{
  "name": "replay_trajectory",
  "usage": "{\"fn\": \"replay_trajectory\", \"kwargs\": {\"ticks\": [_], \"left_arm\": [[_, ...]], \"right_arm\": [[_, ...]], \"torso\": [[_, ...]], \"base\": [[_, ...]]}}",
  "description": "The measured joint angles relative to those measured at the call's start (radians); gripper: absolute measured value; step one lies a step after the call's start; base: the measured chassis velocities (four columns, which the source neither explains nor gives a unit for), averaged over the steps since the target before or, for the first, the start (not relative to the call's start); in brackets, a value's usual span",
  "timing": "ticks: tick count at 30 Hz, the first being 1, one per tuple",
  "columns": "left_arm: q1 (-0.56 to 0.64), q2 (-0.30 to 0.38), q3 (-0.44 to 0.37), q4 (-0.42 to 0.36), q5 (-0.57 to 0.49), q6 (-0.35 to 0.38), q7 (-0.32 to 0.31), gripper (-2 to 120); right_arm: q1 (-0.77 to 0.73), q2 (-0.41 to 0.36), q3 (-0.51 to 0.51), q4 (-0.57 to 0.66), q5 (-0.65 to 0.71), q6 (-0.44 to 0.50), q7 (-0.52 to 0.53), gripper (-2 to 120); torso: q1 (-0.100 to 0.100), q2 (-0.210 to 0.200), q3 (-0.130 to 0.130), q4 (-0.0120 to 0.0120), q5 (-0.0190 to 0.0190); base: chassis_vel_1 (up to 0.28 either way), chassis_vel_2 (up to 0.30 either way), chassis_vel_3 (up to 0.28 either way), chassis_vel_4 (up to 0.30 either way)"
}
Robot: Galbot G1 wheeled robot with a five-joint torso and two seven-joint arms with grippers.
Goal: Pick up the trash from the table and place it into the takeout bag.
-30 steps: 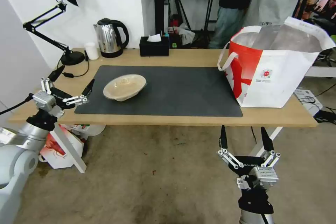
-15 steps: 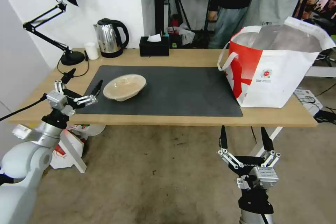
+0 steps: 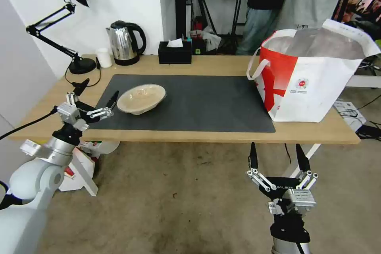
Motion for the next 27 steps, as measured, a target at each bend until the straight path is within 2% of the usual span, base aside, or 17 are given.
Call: {"fn": "replay_trajectory", "kwargs": {"ticks": [14, 27], "left_arm": [[0.005, 0.098, -0.018, 0.058, 0.017, -0.006, 0.070, 100], [-0.008, 0.146, -0.005, 0.089, 0.079, -0.009, 0.123, 100]], "right_arm": [[0.000, 0.000, 0.000, 0.000, 0.000, 0.000, 0.000, 100], [0.000, 0.000, 0.000, 0.000, 0.000, 0.000, 0.000, 100]], "torso": [[0.000, 0.000, 0.000, 0.0000, -0.0001], [0.000, 0.000, 0.000, -0.0001, -0.0002]], "base": [[0.000, 0.000, 0.000, 0.000], [0.000, 0.000, 0.000, 0.000]]}}
